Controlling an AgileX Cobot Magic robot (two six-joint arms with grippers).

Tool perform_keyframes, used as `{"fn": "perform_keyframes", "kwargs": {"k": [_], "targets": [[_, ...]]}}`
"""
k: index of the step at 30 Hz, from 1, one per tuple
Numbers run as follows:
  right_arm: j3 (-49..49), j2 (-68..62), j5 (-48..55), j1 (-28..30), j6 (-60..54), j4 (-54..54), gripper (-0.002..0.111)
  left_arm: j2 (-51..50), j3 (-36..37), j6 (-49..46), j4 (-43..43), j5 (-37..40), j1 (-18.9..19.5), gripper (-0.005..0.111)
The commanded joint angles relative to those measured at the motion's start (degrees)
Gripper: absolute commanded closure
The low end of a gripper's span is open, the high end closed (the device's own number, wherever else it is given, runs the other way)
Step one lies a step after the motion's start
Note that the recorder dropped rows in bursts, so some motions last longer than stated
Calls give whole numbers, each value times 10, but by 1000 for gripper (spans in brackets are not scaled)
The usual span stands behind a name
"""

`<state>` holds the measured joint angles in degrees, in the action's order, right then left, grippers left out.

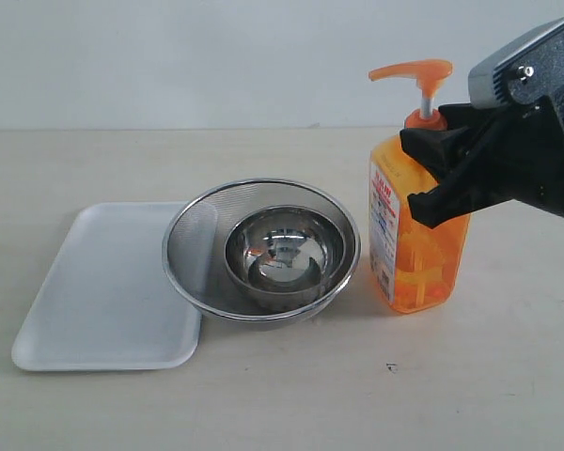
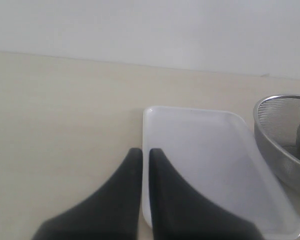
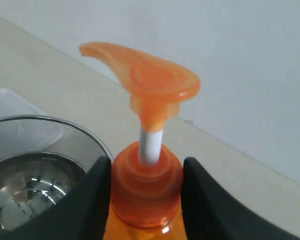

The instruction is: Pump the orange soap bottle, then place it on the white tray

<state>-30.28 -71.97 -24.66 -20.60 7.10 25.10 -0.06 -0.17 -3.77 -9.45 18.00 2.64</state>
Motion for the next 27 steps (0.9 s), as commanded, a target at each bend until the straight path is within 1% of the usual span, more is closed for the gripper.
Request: {"fn": "perform_keyframes", "kwargs": {"k": [1,2,4,6,8,13,15,17,19,23,25,27], "targets": [[3,-1,38,0,-2,11,103,1,2,3,-6,-1,2,102],[3,-1,38,0,0,10,97,1,2,3,-6,-1,2,102],[3,-1,38,0,0,10,81,1,2,3,-6,-1,2,102],[3,-1,38,0,0,10,61,1,2,3,-6,-1,2,102],[3,-1,38,0,0,10,52,1,2,3,-6,-1,2,102],[3,-1,37,0,0,2,52,1,2,3,-6,-1,2,102],[3,-1,35,0,-4,-18,52,1,2,3,-6,-1,2,102],[2,3,36,0,-35,-60,51,1,2,3,-6,-1,2,102],[2,11,38,0,-91,-119,50,1,2,3,-6,-1,2,102],[2,44,60,0,-201,-257,38,1,2,3,-6,-1,2,102],[2,66,87,0,-234,-341,31,1,2,3,-6,-1,2,102],[2,88,123,0,-243,-387,28,1,2,3,-6,-1,2,102]]}}
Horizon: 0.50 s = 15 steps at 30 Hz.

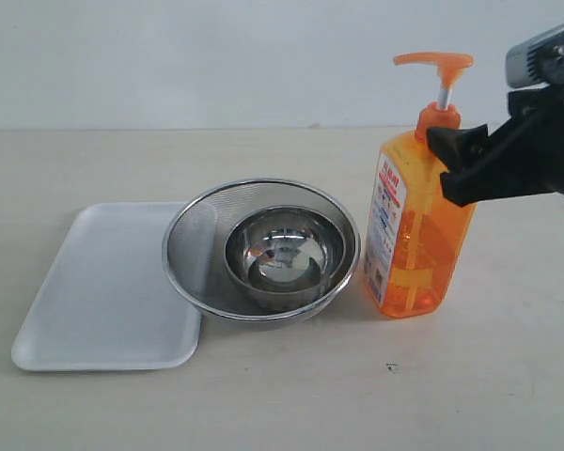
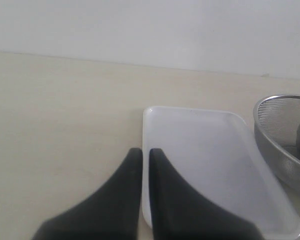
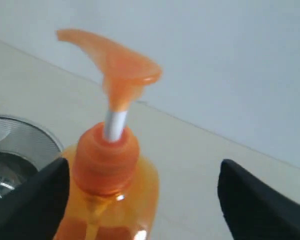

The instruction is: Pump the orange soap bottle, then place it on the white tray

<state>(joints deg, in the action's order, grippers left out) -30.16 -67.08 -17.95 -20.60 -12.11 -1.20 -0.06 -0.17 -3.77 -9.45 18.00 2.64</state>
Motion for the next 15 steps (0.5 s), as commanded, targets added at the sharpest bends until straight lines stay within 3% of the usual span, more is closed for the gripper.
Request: {"fn": "perform_keyframes", "kwargs": {"k": [1,10,15], "targets": [[1,49,80,0,-49,-130,28,1,2,3,-6,-1,2,102],[2,87,241,-1,-17,-136,28,1,2,3,-6,-1,2,102],[21,87,232,-45,-17,-169,28,1,2,3,-6,-1,2,102]]}}
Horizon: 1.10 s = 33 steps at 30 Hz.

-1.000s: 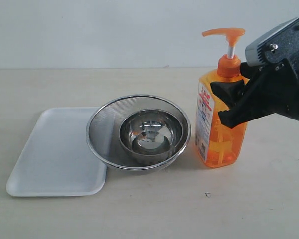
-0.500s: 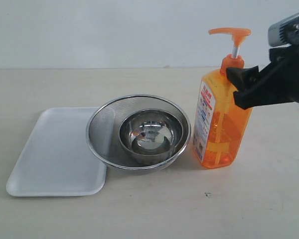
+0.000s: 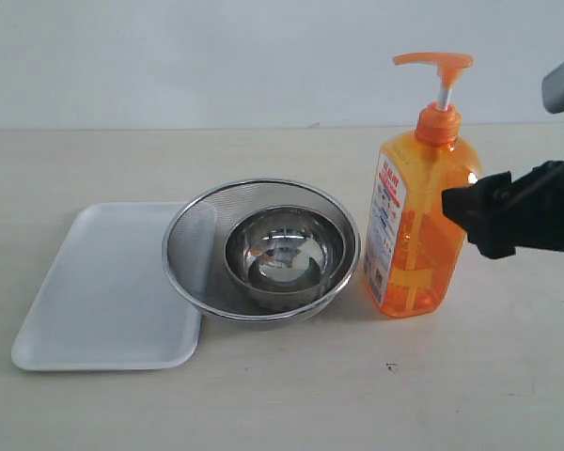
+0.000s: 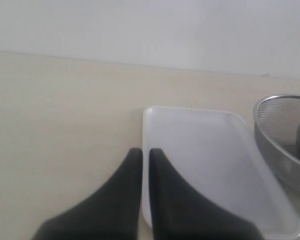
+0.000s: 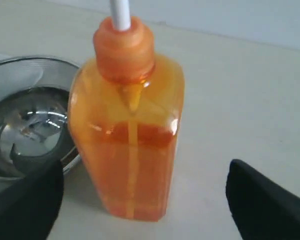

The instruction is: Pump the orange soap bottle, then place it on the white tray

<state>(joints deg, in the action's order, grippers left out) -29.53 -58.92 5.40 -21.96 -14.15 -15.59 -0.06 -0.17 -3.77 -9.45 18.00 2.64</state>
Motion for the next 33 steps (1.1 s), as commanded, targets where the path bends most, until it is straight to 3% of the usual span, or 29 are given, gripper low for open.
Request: {"fn": "perform_keyframes", "kwargs": {"k": [1,8,12,18,33], "targets": [[21,4,-12,-46,3,-30,28,1,2,3,-6,-1,2,102],[68,4,-93,-114,38,-32,28,1,2,3,-6,-1,2,102],[82,4,-108,-112,42,-40,26,1,2,3,-6,-1,2,102],[99,-26,-157,-112,48,-59,9,1,2,3,-6,-1,2,102],[99,-165,-336,-112,47,-47,10,1,2,3,-6,-1,2,102]]}}
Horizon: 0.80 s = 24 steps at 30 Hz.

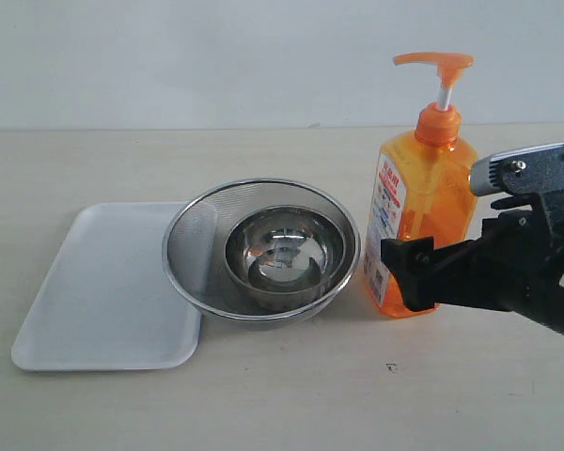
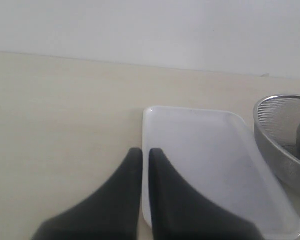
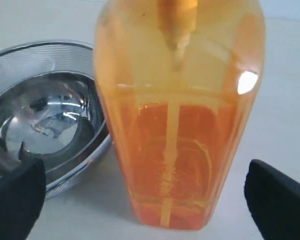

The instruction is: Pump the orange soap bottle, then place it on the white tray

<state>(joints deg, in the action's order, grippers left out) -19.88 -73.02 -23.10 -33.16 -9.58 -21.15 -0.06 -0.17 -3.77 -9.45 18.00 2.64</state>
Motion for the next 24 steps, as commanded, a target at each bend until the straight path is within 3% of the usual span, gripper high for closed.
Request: {"fn": "perform_keyframes", "kwargs": {"k": [1,10,24], "targets": [[3,-31,-61,-1,2,10,10,1,2,3,-6,-1,2,102],[3,-115,-207,-1,30,42,10,1,2,3,-6,-1,2,102],[-42,-191,-253,-1,31,43,10,1,2,3,-6,-1,2,102]]}}
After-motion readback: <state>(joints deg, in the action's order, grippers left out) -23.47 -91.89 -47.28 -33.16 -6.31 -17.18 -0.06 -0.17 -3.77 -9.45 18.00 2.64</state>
